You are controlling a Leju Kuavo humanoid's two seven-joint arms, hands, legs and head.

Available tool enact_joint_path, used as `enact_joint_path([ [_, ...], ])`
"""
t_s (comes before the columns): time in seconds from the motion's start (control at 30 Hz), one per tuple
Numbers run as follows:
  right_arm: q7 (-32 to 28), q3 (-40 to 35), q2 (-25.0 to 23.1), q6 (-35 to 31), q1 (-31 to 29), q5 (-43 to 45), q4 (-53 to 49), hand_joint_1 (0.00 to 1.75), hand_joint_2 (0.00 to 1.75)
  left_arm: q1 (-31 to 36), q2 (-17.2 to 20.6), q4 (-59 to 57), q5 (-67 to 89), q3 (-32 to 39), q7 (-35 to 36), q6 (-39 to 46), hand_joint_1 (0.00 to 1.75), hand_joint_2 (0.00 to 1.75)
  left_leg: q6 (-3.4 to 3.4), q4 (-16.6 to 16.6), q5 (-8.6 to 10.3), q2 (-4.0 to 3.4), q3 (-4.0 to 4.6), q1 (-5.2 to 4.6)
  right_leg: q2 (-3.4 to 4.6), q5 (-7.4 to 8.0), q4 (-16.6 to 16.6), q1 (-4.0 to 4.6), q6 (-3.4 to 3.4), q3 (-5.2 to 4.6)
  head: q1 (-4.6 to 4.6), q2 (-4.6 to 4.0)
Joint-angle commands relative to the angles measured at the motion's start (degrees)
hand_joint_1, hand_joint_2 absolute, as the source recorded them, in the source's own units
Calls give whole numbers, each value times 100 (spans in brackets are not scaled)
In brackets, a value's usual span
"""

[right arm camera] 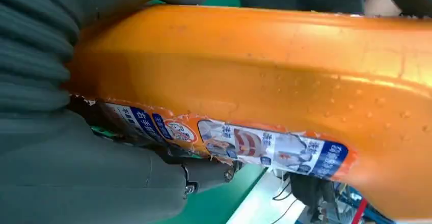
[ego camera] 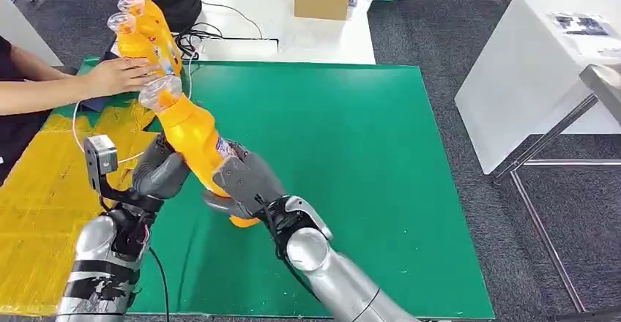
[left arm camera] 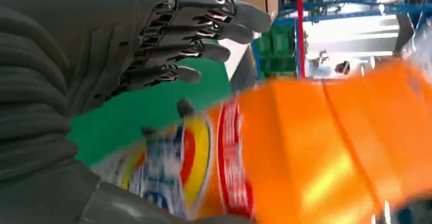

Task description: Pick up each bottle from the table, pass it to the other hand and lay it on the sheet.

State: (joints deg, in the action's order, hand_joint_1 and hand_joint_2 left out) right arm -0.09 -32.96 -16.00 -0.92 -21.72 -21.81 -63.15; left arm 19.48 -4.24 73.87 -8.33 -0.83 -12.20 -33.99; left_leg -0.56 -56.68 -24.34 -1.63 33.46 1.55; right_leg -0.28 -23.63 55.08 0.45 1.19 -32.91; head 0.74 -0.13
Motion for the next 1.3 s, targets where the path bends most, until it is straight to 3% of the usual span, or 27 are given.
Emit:
enact_joint_path([
  [0.03, 84, -793, -45, 296, -274, -58, 520, 175, 175, 28, 108, 86, 343, -692, -129, 168, 0, 175, 12, 4, -8, 8, -26, -3, 8, -8, 4, -5, 5, 18, 0, 0],
  [0.47, 105, -1358, 9, 625, -377, 363, 442, 175, 175, -63, 457, 357, 1184, -1069, -1114, -88, 0, 175, 8, 2, -2, 10, -11, -1, -1, -5, 4, -2, 4, 8, 0, 0],
  [0.83, 103, -1481, 31, 618, -378, 423, 498, 175, 175, -105, 603, 571, 1952, -1298, -1477, 218, 0, 175, 7, 3, -2, 10, -11, 1, -2, -5, 1, 0, 4, 8, -2, 0],
  [0.87, 103, -1487, 26, 618, -380, 423, 495, 175, 175, -107, 611, 563, 1969, -1300, -1484, 215, 175, 175, 12, 5, -6, 21, -25, -1, -8, -12, 2, -3, 6, 22, -2, 0],
  [1.3, 94, -1567, 57, 619, -413, 473, 536, 175, 175, -98, 675, 475, 2302, -1363, -1662, 339, 175, 175, 6, 3, 0, 12, -10, 1, -5, -4, 2, 0, 4, 7, -2, 0],
])
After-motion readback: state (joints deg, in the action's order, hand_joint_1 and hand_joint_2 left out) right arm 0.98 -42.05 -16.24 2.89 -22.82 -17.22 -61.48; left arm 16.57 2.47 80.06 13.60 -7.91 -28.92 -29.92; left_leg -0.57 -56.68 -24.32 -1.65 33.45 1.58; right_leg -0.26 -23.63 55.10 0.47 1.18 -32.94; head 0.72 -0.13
